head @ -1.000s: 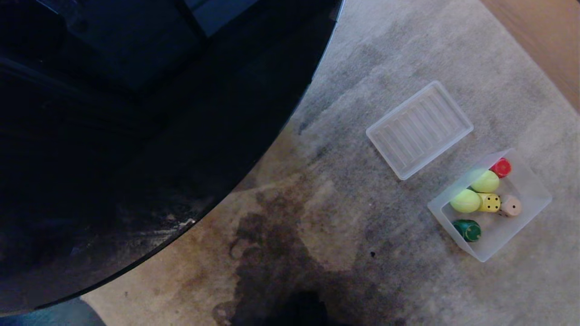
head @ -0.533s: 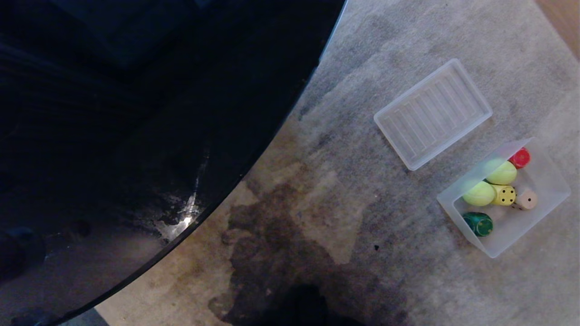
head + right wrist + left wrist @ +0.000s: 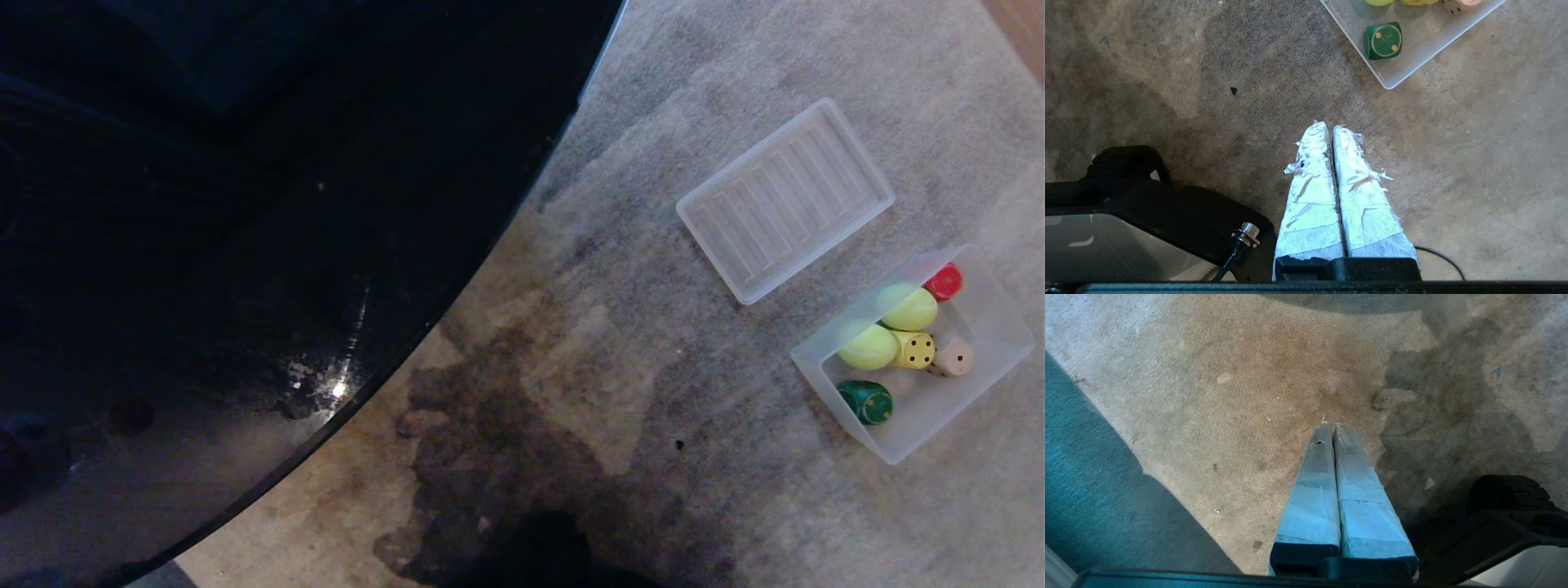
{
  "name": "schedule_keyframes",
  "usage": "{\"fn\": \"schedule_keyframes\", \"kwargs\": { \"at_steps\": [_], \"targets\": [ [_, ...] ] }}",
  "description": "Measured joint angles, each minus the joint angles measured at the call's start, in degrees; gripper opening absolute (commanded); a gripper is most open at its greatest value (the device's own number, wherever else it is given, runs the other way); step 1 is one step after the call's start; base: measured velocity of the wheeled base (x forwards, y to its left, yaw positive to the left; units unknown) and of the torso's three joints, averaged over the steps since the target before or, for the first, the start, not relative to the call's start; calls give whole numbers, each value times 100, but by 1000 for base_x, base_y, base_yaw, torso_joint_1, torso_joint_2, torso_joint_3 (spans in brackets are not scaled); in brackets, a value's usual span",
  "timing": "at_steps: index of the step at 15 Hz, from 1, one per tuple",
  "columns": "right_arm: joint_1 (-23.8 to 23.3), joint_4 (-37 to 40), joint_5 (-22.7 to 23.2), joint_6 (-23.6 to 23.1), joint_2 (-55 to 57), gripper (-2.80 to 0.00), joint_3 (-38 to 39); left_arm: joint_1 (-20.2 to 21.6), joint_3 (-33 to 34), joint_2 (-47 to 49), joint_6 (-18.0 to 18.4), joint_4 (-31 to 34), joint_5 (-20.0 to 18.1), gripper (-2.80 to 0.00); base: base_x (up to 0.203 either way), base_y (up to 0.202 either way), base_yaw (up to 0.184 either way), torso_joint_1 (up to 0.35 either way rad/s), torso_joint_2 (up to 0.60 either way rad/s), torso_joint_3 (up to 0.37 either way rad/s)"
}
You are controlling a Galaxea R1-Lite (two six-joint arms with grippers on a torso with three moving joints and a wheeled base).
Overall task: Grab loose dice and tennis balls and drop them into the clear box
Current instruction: Close the lid
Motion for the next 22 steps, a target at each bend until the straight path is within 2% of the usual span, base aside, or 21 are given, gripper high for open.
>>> {"fn": "schedule_keyframes", "kwargs": {
  "at_steps": [3,6,8,11,16,17,19,22],
  "targets": [
    [2,167,38,170,577,-280,-571,0,0,2,-2,0,2,-280,0,0,0,0,0,0],
    [19,108,175,544,2149,-280,-1392,0,0,2,0,0,2,-280,0,0,0,0,0,0],
    [29,-309,263,696,3442,-280,-1807,-2,0,2,-2,2,0,-280,0,0,0,0,0,0],
    [35,-1651,326,802,5622,-280,-2176,-2,0,0,-2,0,0,-280,0,0,0,0,0,0],
    [146,-4597,473,892,8858,-280,-2921,0,0,1,-1,0,2,-280,0,0,0,0,0,0],
    [179,-5149,607,905,9327,0,-3225,0,0,2,0,0,1,-280,0,0,0,0,0,0],
    [210,-5769,917,901,9935,0,-3779,0,0,1,0,0,0,-280,0,0,0,0,0,0],
    [256,-5836,1241,508,10514,0,-4353,0,0,1,-5,0,2,-280,0,0,0,0,0,0]
  ]
}}
